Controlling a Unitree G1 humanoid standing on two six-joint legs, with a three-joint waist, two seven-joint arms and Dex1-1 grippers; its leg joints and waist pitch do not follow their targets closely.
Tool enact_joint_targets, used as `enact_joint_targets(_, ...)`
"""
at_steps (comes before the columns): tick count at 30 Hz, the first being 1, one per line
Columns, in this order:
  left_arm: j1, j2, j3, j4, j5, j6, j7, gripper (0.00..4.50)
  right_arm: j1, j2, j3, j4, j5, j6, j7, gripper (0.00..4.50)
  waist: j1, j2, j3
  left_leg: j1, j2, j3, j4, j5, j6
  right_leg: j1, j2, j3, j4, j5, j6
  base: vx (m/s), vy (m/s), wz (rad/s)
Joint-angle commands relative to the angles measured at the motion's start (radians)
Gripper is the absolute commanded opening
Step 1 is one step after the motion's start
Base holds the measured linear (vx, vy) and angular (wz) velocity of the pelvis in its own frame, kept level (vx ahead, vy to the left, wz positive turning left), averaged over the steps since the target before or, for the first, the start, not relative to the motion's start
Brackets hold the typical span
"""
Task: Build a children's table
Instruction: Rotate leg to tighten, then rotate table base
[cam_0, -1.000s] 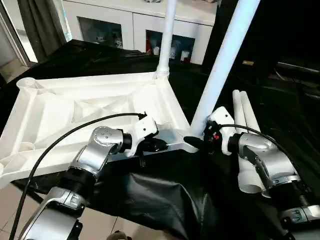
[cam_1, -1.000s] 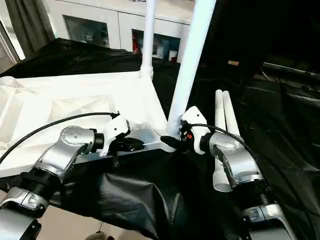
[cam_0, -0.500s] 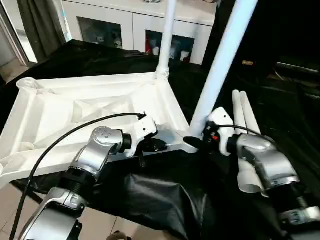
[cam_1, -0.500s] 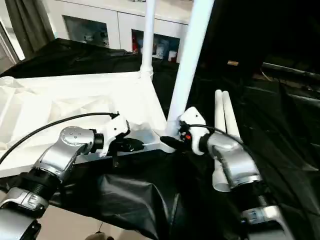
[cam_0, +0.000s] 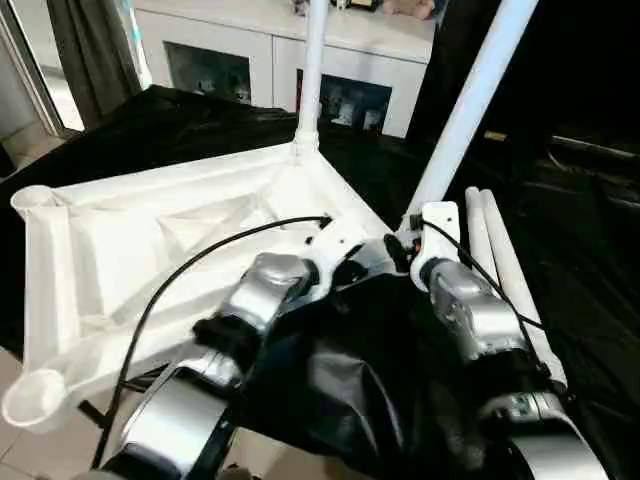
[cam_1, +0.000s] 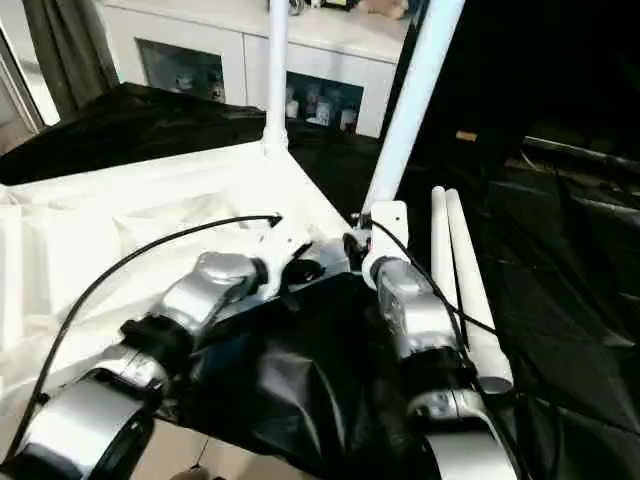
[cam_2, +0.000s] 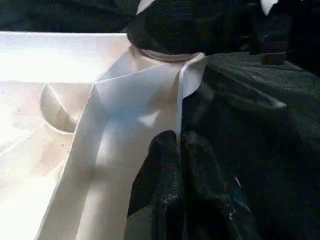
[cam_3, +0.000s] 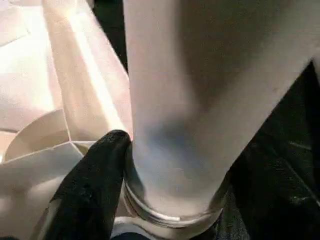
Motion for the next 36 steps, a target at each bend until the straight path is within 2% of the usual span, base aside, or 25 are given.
enact_joint_targets(1,-0.050,-0.014,0.023,-0.001,0.001,-0.043,0.060,0.00,0.022,0.039,0.012,0.036,0.020,0.029,0.010,3.43,-0.007,0.007,-0.066,0.018,0.055,-0.033,-0.082,-0.222,-0.034,0.036,-0.093,0.067,-0.076,-0.183,-0.149,0.000,0.000,0.00)
enact_joint_targets(4,-0.056,-0.015,0.020,0.015,-0.001,-0.073,0.050,0.00,0.017,0.037,0.013,0.038,0.017,0.010,-0.002,3.68,-0.009,0.003,-0.070,0.013,0.050,-0.030,-0.078,-0.175,-0.009,0.041,-0.094,0.067,-0.071,-0.133,-0.166,0.000,0.000,0.00)
enact_joint_targets(8,-0.074,-0.024,0.028,0.060,-0.009,-0.171,0.021,0.00,0.018,0.016,-0.016,-0.010,0.025,-0.025,0.001,3.68,-0.007,-0.003,-0.073,0.010,0.050,-0.026,-0.072,-0.099,0.029,0.045,-0.093,0.067,-0.060,-0.040,-0.190,0.000,0.000,0.00)
enact_joint_targets(10,-0.076,-0.028,0.026,0.064,-0.011,-0.211,0.009,0.00,0.038,-0.006,-0.019,-0.068,0.023,-0.010,0.010,3.68,-0.003,-0.002,-0.074,0.009,0.051,-0.026,-0.070,-0.076,0.045,0.046,-0.091,0.066,-0.056,-0.006,-0.197,0.000,0.000,0.00)
enact_joint_targets(11,-0.080,-0.033,0.029,0.070,-0.011,-0.245,0.022,0.00,0.059,-0.023,-0.020,-0.116,0.021,0.009,0.021,3.68,0.003,0.003,-0.075,0.012,0.052,-0.025,-0.067,-0.062,0.057,0.044,-0.091,0.067,-0.053,0.026,-0.202,0.000,0.000,0.00)
enact_joint_targets(12,-0.084,-0.036,0.035,0.074,-0.013,-0.256,0.039,0.00,0.069,-0.031,-0.019,-0.137,0.021,0.020,0.027,3.68,0.005,0.001,-0.074,0.011,0.053,-0.024,-0.067,-0.061,0.064,0.043,-0.090,0.067,-0.054,0.036,-0.202,0.000,0.000,0.00)
enact_joint_targets(13,-0.085,-0.037,0.037,0.076,-0.013,-0.260,0.044,0.00,0.072,-0.033,-0.019,-0.144,0.021,0.023,0.029,3.68,0.007,0.006,-0.077,0.012,0.053,-0.025,-0.066,-0.056,0.064,0.044,-0.091,0.067,-0.050,0.049,-0.206,0.000,0.000,0.00)
enact_joint_targets(14,-0.094,-0.045,0.064,0.078,-0.041,-0.256,0.048,0.40,0.095,-0.050,-0.009,-0.184,0.018,0.042,0.047,3.77,0.010,0.004,-0.077,0.008,0.055,-0.026,-0.065,-0.047,0.070,0.045,-0.092,0.066,-0.046,0.084,-0.219,0.000,0.000,0.00)
enact_joint_targets(16,-0.098,-0.046,0.079,0.071,-0.064,-0.252,0.021,0.45,0.117,-0.066,0.005,-0.218,0.013,0.057,0.064,3.77,0.010,0.008,-0.074,0.006,0.052,-0.026,-0.066,-0.075,0.064,0.047,-0.094,0.064,-0.050,0.043,-0.225,0.000,0.000,0.00)
enact_joint_targets(17,-0.100,-0.038,0.080,0.062,-0.060,-0.256,0.032,0.42,0.134,-0.078,0.019,-0.246,0.008,0.067,0.079,3.77,0.011,0.011,-0.071,0.007,0.054,-0.026,-0.068,-0.103,0.056,0.046,-0.094,0.065,-0.058,0.008,-0.216,0.000,0.000,0.00)
enact_joint_targets(18,-0.100,-0.038,0.080,0.062,-0.060,-0.256,0.032,0.48,0.134,-0.078,0.019,-0.246,0.008,0.067,0.079,3.77,0.007,0.008,-0.069,0.006,0.054,-0.027,-0.070,-0.118,0.051,0.046,-0.095,0.065,-0.060,-0.012,-0.214,0.000,0.000,0.00)
enact_joint_targets(19,-0.100,-0.016,0.092,0.048,-0.047,-0.265,0.078,0.80,0.167,-0.095,0.044,-0.305,0.001,0.094,0.103,3.77,0.008,0.021,-0.069,0.008,0.052,-0.029,-0.071,-0.143,0.038,0.046,-0.095,0.064,-0.064,-0.051,-0.208,0.000,0.000,0.00)
enact_joint_targets(20,-0.100,-0.016,0.092,0.048,-0.047,-0.265,0.078,0.80,0.167,-0.095,0.044,-0.305,0.001,0.094,0.103,3.77,0.004,0.012,-0.069,0.006,0.052,-0.029,-0.071,-0.149,0.034,0.049,-0.091,0.065,-0.066,-0.055,-0.195,0.000,0.000,0.00)
enact_joint_targets(22,-0.089,0.018,0.130,0.008,-0.049,-0.244,0.146,0.87,0.212,-0.111,0.071,-0.391,0.002,0.137,0.132,3.77,0.001,0.012,-0.068,0.004,0.050,-0.030,-0.071,-0.155,0.032,0.051,-0.091,0.064,-0.068,-0.084,-0.185,0.000,0.000,0.00)
enact_joint_targets(24,-0.049,0.068,0.158,-0.081,-0.032,-0.194,0.204,1.12,0.240,-0.119,0.083,-0.450,0.010,0.168,0.149,3.77,-0.003,0.010,-0.067,-0.001,0.052,-0.033,-0.073,-0.145,0.038,0.052,-0.090,0.063,-0.063,-0.078,-0.178,0.000,0.000,0.00)
enact_joint_targets(25,0.020,0.132,0.192,-0.220,-0.003,-0.126,0.261,1.24,0.266,-0.132,0.101,-0.504,0.014,0.197,0.168,3.77,-0.005,0.008,-0.071,0.002,0.063,-0.038,-0.075,-0.146,0.029,0.056,-0.097,0.063,-0.055,-0.079,-0.181,0.000,0.000,0.00)
enact_joint_targets(26,0.064,0.166,0.216,-0.303,0.017,-0.095,0.290,1.27,0.275,-0.138,0.110,-0.517,0.014,0.205,0.175,3.77,-0.016,0.008,-0.070,-0.004,0.061,-0.037,-0.075,-0.131,0.033,0.053,-0.092,0.062,-0.054,-0.070,-0.176,0.000,0.000,0.00)
enact_joint_targets(28,0.116,0.203,0.248,-0.393,0.048,-0.071,0.329,1.26,0.278,-0.140,0.119,-0.517,0.011,0.212,0.181,3.77,-0.023,0.016,-0.069,0.007,0.056,-0.030,-0.071,-0.138,0.027,0.040,-0.085,0.063,-0.061,-0.092,-0.177,0.000,0.000,0.00)
enact_joint_targets(30,0.151,0.230,0.274,-0.449,0.077,-0.056,0.362,1.58,0.277,-0.139,0.125,-0.508,0.009,0.213,0.186,3.77,-0.021,0.013,-0.064,0.007,0.056,-0.027,-0.074,-0.155,0.018,0.034,-0.083,0.065,-0.067,-0.140,-0.173,0.000,0.000,0.00)
enact_joint_targets(31,0.185,0.261,0.292,-0.502,0.117,-0.044,0.391,1.67,0.273,-0.138,0.133,-0.498,0.007,0.216,0.193,3.77,-0.019,0.017,-0.062,0.011,0.057,-0.028,-0.076,-0.169,0.009,0.030,-0.081,0.064,-0.071,-0.166,-0.166,0.000,0.000,0.00)
enact_joint_targets(32,0.209,0.282,0.304,-0.539,0.145,-0.030,0.404,1.68,0.269,-0.138,0.139,-0.490,0.005,0.217,0.198,3.77,-0.018,0.006,-0.063,0.014,0.064,-0.030,-0.078,-0.177,0.002,0.028,-0.082,0.066,-0.064,-0.160,-0.164,0.000,0.000,0.00)
enact_joint_targets(33,0.235,0.304,0.312,-0.580,0.169,-0.007,0.413,1.68,0.265,-0.138,0.146,-0.485,0.003,0.223,0.203,3.77,-0.016,0.010,-0.059,0.014,0.059,-0.028,-0.079,-0.182,-0.002,0.024,-0.079,0.065,-0.071,-0.178,-0.154,0.000,0.000,0.00)
enact_joint_targets(34,0.259,0.333,0.315,-0.620,0.207,0.017,0.418,1.75,0.259,-0.137,0.153,-0.475,0.000,0.228,0.208,3.77,-0.017,-0.002,-0.060,0.015,0.062,-0.028,-0.080,-0.185,-0.004,0.024,-0.081,0.065,-0.069,-0.178,-0.151,0.000,0.000,0.00)
enact_joint_targets(35,0.280,0.367,0.304,-0.651,0.246,0.041,0.400,1.88,0.253,-0.135,0.158,-0.464,-0.002,0.231,0.211,3.77,-0.017,0.000,-0.060,0.010,0.062,-0.030,-0.083,-0.170,-0.008,0.027,-0.081,0.065,-0.066,-0.168,-0.145,0.000,0.000,0.00)
enact_joint_targets(36,0.306,0.397,0.292,-0.695,0.260,0.093,0.381,1.88,0.250,-0.134,0.164,-0.461,-0.003,0.240,0.215,3.77,-0.016,0.004,-0.060,0.014,0.062,-0.030,-0.081,-0.170,-0.013,0.023,-0.081,0.066,-0.064,-0.164,-0.143,0.000,0.000,0.00)
